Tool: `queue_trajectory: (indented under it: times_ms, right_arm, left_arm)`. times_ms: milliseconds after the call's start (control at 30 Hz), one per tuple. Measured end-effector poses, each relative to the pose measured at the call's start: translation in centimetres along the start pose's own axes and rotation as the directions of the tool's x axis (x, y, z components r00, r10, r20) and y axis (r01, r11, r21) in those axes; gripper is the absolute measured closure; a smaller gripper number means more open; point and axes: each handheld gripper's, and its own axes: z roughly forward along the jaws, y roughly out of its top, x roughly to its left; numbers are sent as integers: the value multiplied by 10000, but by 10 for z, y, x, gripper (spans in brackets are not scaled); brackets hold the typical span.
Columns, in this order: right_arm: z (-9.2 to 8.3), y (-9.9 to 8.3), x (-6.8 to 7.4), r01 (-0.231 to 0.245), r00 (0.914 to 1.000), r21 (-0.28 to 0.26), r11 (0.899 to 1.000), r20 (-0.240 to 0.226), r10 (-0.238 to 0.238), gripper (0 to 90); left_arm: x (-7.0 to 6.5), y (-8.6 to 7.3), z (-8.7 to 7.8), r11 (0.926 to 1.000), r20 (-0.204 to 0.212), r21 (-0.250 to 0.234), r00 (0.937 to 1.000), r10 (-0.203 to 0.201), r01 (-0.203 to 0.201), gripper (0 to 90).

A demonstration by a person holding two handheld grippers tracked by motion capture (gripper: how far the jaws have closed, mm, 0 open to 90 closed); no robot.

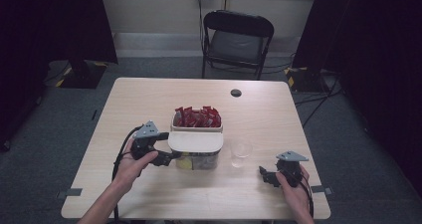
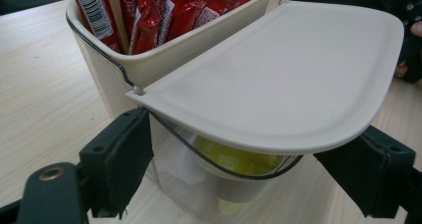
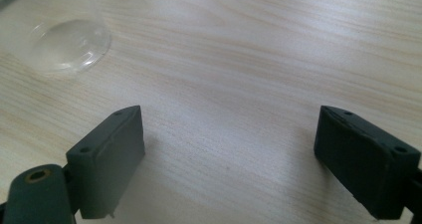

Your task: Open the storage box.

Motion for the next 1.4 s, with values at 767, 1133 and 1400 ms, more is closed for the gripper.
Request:
queue_trajectory:
  times_ms: [767, 1133, 1400]
  right_arm:
    - [0, 0, 0, -2, 10000, -5, 10000, 4, 2, 117]
    - [0, 0, 0, 0, 10000, -5, 10000, 4, 0, 117]
    - [0, 0, 0, -2, 10000, -4, 10000, 3, 2, 117]
  left_arm:
    - [9, 10, -13, 9994, -389, -322, 9992, -90, 78, 156]
    - [12, 17, -13, 9996, -416, -261, 9991, -127, 117, 156]
    - [17, 23, -12, 9989, -307, -400, 9991, -275, 262, 153]
